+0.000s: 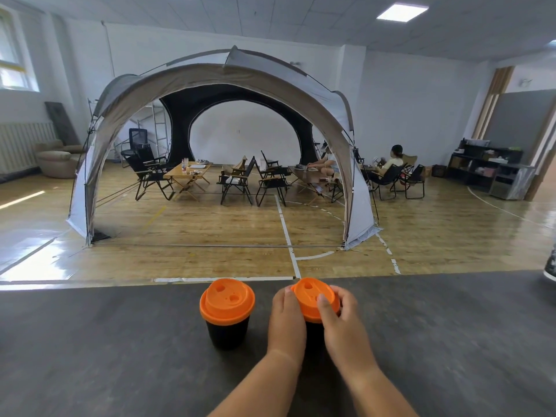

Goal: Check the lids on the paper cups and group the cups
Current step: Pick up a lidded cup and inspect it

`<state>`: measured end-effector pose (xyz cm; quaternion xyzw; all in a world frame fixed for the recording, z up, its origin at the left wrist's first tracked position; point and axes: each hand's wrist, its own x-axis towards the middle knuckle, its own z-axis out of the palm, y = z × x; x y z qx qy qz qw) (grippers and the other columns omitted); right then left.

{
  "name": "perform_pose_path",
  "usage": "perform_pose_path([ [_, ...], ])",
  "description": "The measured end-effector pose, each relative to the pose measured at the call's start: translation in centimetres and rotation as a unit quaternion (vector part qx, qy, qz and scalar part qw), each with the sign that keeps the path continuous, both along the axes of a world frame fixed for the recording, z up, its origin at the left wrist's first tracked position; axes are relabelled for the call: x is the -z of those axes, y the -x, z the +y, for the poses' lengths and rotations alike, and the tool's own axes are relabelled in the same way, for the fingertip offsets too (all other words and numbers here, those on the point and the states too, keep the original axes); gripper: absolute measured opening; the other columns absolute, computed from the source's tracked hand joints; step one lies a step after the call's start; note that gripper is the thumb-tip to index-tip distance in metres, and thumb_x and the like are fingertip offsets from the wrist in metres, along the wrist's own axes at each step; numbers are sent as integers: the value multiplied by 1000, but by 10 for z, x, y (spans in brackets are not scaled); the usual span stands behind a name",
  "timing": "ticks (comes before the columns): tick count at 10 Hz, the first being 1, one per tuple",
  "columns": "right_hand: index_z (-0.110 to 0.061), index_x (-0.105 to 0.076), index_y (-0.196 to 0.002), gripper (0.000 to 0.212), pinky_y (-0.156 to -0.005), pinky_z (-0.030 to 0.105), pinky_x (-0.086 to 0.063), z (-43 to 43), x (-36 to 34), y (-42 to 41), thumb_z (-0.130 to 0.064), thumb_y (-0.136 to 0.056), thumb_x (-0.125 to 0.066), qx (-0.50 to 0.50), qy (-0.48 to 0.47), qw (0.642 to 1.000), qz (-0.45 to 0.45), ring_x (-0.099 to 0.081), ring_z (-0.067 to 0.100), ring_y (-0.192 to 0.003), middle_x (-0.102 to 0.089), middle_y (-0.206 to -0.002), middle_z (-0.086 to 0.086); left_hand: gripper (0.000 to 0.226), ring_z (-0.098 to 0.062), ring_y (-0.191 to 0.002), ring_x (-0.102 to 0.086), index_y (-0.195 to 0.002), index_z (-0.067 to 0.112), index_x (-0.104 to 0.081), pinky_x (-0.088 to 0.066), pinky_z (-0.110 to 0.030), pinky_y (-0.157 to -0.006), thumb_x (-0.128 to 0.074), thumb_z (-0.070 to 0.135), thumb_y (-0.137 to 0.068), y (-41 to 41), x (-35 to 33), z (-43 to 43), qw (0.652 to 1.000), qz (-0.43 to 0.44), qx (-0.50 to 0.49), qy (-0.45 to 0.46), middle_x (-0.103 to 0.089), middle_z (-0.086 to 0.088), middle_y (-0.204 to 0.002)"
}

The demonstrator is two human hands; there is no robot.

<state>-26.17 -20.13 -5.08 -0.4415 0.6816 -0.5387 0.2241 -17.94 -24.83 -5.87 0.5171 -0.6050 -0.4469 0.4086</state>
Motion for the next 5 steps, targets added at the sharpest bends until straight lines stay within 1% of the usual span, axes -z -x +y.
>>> perform_pose_path([
  [1,-25,-50,-127,27,-78,18,-40,-3,-7,12,-31,-100,-49,-25,-22,999,-21,-53,8,-106,-57,-120,-4,27,-9,-110,-55,-123,18,-56,-45,-24,-97,-50,24,-98,-4,-6,-8,999,22,25,-36,-59,2,-122],
  [2,-24,-52,-131,30,-77,13,-39,-3,-12,19,-26,-101,-48,-54,-41,998,-11,-54,6,-107,-58,-120,-4,28,-20,-95,-63,-108,9,-63,-52,-30,-87,-40,24,-101,-3,0,-17,980,172,41,-96,-67,-13,-112],
  [3,-25,-49,-138,36,-79,15,-40,-3,-16,21,-26,-102,-45,-60,-55,997,1,-52,10,-114,-55,-130,-4,32,-18,-85,-61,-107,2,-61,-50,-31,-81,-36,23,-103,-1,2,-17,981,169,33,-90,-67,-11,-98],
  [4,-25,-39,-145,44,-96,22,-36,-1,-10,16,-35,-102,-43,-31,-43,999,7,-45,12,-126,-46,-137,-6,28,-12,-78,-55,-100,6,-61,-48,-26,-75,-36,18,-103,0,-2,-13,985,165,9,-54,-60,2,-84],
  [5,-28,-40,-131,37,-87,19,-39,4,-3,6,-44,-98,-47,1,-21,1000,13,-50,10,-114,-48,-127,-7,27,-16,-82,-54,-91,9,-59,-48,-30,-75,-37,19,-103,2,-2,-8,983,171,8,-65,-60,-1,-83],
])
